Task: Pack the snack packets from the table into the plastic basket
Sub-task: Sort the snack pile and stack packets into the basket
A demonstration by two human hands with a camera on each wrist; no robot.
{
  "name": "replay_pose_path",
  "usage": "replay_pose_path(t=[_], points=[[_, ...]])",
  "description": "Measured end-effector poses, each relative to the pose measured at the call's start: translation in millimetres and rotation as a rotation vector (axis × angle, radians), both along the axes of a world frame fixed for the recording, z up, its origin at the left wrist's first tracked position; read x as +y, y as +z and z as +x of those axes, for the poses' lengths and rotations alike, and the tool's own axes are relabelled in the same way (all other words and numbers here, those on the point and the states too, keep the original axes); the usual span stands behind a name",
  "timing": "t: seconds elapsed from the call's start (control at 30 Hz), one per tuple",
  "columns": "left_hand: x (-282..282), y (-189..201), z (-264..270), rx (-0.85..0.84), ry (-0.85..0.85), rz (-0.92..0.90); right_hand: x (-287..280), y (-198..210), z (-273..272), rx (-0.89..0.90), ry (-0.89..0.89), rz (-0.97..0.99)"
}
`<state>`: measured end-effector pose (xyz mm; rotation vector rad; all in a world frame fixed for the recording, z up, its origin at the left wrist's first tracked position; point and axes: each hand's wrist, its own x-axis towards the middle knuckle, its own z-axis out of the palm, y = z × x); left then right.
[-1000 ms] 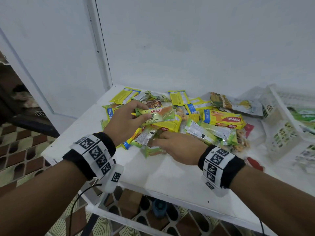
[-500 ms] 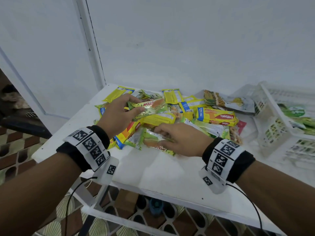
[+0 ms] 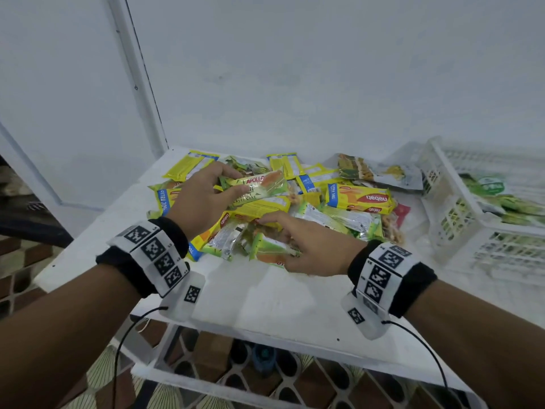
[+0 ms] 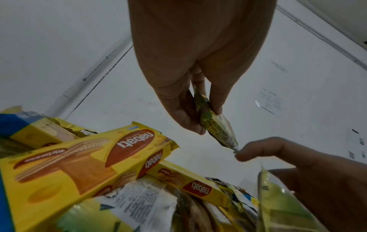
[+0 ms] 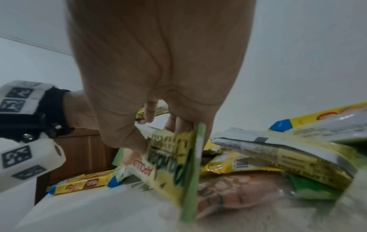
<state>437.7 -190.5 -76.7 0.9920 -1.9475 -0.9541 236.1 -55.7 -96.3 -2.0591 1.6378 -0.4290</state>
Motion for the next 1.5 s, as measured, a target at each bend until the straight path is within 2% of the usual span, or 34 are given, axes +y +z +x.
replay_pose_path(t=[0.2,0.3,0.47,0.6,0.77,0.97,1.03,1.27,1.5], points=[[-2.6,1.0,0.1,0.011,-0.022,0.007,0.5,10.3,-0.9,0.118,0.012,-0.068],[-6.6,4.6,-5.2,0.042,-0.042,0.049,10.1,24.5,-10.5,0.004,-0.067,-0.088],[-7.7,14.6,-37.2,0.095,-0.117,0.102,38.3,49.3,-56.3,-0.234,-0.408,-0.186],[1.3,22.9,-83.9,0.055,-0.203,0.055,65.6,62.8,-92.7,-0.452,-0.647,-0.308],[18.8,37.0,-150.6,0.026,-0.276,0.030,96.0,71.5,-140.5,-0.615,-0.762,-0.416],[36.3,50.6,-228.9,-0.006,-0.331,-0.014,116.7,79.7,-209.4,-0.688,-0.937,-0.475],[41.6,54.5,-255.0,-0.018,-0.325,-0.023,122.3,83.9,-237.3,-0.726,-0.939,-0.469],[65.8,73.8,-341.5,-0.008,-0.250,-0.036,141.3,107.9,-336.5,-0.694,-0.852,-0.422],[84.7,86.3,-404.4,0.034,-0.172,-0.027,140.1,117.4,-414.4,-0.593,-0.750,-0.306]])
